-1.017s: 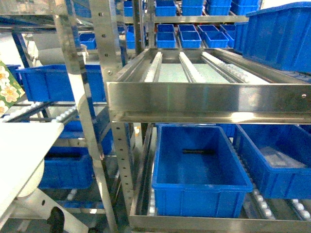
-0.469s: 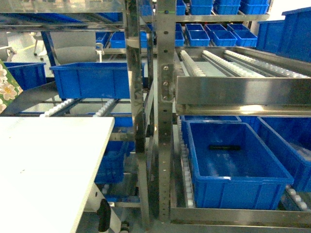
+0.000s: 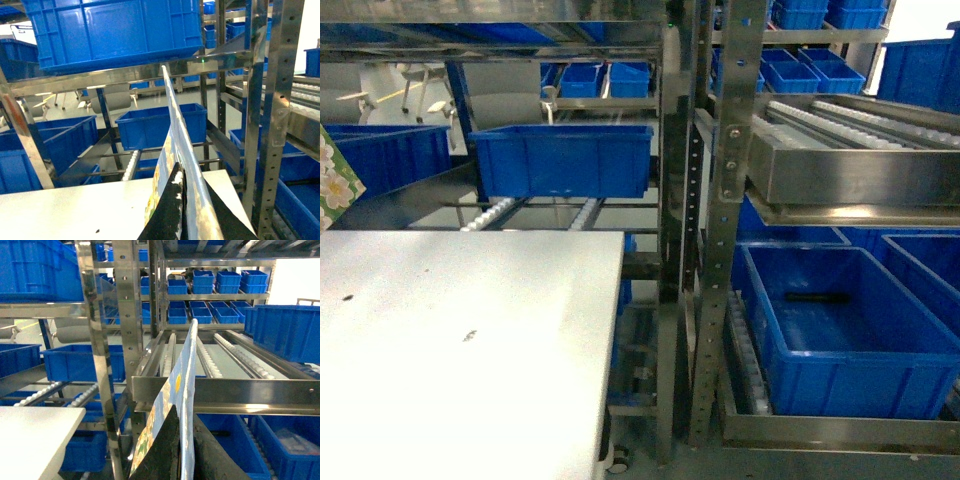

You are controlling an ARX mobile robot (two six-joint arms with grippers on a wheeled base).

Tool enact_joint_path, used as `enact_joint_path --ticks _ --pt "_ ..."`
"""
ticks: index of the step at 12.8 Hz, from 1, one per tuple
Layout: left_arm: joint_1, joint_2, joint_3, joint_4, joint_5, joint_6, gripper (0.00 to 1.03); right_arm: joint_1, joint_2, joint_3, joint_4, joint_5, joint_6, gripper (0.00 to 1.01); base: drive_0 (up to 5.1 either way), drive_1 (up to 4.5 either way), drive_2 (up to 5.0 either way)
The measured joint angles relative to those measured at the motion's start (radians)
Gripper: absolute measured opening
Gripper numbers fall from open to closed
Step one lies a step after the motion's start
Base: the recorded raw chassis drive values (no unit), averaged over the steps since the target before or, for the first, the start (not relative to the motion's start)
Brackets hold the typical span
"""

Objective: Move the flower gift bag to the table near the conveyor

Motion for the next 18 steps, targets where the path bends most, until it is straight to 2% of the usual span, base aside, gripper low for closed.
enact_joint_path --ticks 5,14,18 --pt "0.000 0.000 0.000 -0.001 0.000 0.000 0.02 0.000 0.000 0.000 0.000 0.000 0.000 0.03 -4.8 1.21 3.5" --pt "0.000 0.001 0.000 0.000 0.000 0.000 0.02 0.000 0.000 0.000 0.003 0.000 0.000 0.03 -4.9 2.48 2.5" --pt "0.000 0.000 0.000 0.000 0.000 0.000 0.02 0.000 0.000 0.000 0.003 0.000 0.000 0.03 -4.3 4.24 0.4"
